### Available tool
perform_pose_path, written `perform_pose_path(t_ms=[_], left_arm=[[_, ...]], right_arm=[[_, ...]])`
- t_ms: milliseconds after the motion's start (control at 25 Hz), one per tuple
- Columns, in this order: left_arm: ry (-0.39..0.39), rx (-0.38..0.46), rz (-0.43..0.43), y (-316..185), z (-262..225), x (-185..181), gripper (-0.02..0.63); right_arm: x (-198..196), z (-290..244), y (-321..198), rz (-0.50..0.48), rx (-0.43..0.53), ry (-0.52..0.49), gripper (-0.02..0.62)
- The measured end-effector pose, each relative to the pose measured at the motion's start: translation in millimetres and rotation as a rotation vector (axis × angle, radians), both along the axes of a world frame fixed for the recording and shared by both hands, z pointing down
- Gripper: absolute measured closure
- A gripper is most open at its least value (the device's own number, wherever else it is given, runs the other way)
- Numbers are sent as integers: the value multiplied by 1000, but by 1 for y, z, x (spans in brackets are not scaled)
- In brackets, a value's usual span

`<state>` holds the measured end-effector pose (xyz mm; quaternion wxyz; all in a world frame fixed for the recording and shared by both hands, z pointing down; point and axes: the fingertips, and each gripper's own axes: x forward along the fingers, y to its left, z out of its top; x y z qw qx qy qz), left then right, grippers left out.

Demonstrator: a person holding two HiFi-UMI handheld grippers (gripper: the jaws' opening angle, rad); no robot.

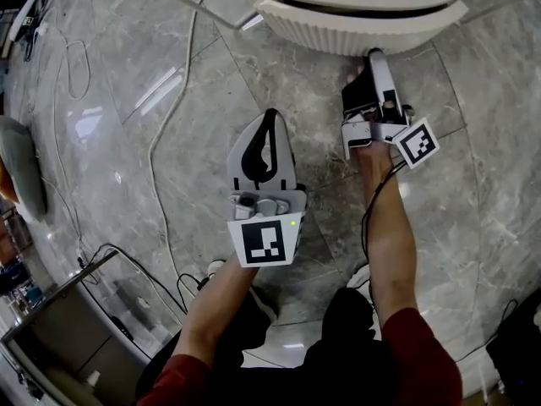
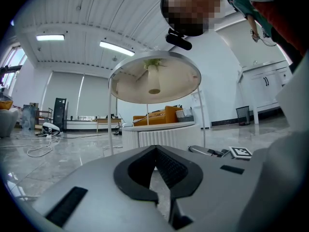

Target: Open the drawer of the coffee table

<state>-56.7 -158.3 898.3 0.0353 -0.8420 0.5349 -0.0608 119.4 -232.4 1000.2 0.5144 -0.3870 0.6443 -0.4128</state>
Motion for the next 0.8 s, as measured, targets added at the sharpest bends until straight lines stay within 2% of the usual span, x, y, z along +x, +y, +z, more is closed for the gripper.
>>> perform_pose_path(t_ms=[200,400,520,680,800], left_arm=[[24,9,-14,5,-6,1,592],[97,-19,-71,20,-8,-5,592],[96,-1,-71,31,-6,-7,592],[90,-69,-102,45,8,-16,592],[84,-80,-106,56,10,-20,592]], right_arm=[[-7,-2,47,-30,-21,13,337],[-11,-3,88,-77,-53,32,336],[-14,-4,109,-86,-62,35,336],[-17,-5,137,-99,-73,39,336],[-18,-6,160,-104,-84,36,336]])
